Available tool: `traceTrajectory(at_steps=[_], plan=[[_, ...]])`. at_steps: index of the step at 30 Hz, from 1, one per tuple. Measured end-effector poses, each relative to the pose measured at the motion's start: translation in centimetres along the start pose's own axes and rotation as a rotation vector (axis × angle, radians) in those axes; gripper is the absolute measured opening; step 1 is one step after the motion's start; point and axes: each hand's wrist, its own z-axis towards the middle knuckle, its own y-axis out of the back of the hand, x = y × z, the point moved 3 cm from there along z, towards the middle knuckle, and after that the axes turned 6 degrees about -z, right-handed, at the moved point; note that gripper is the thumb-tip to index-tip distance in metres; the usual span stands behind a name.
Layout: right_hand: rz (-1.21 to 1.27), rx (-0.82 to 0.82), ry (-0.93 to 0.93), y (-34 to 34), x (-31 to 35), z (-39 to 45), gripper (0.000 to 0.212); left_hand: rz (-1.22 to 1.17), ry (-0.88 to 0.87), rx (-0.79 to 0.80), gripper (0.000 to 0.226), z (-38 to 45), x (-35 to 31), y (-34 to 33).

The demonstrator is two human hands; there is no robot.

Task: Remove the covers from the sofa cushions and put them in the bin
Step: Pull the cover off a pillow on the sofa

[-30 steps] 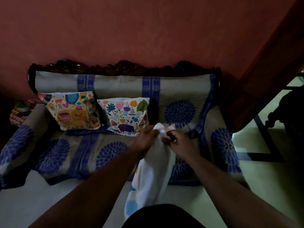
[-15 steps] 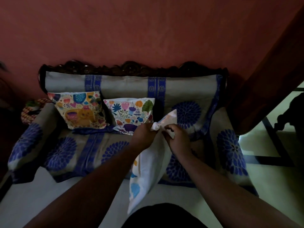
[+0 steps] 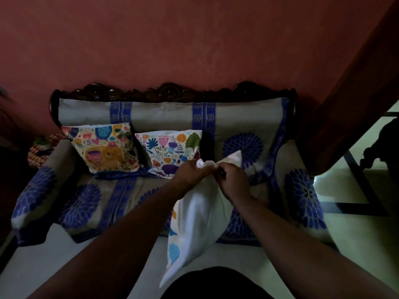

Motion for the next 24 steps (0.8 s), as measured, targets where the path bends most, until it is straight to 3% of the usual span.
traceTrajectory(at_steps=[4, 10, 13, 16, 19, 24], plan=[[-0.042, -0.068, -0.007, 0.2, 0.0, -0.1, 0.027, 0.022, -0.020, -0.182, 0.020, 0.9, 0.3, 0.5], [-0.244, -0.137, 0.263, 0.2, 1.5, 1.0, 0.023, -0.254, 0.126, -0.193, 0.026, 0.8, 1.4, 0.4], [-0.325, -0.161, 0.295, 0.1, 2.3, 1.5, 0.010, -0.284, 0.165, -0.181, 0.031, 1.2, 1.3, 0.8], [-0.374, -0.159, 0.319, 0.0, 2.9, 2.0, 0.012, -0.292, 0.220, -0.178, 0.032, 1.1, 0.7, 0.8], [-0.314, -0.162, 0.315, 0.0, 3.1, 2.5, 0.013, -0.317, 0.256, -0.240, 0.026, 1.7, 0.2, 1.7], [-0.341, -0.156, 0.357, -0.1, 4.3, 1.6, 0.011, -0.286, 0.204, -0.382, 0.044, 2.7, -0.2, 2.3]])
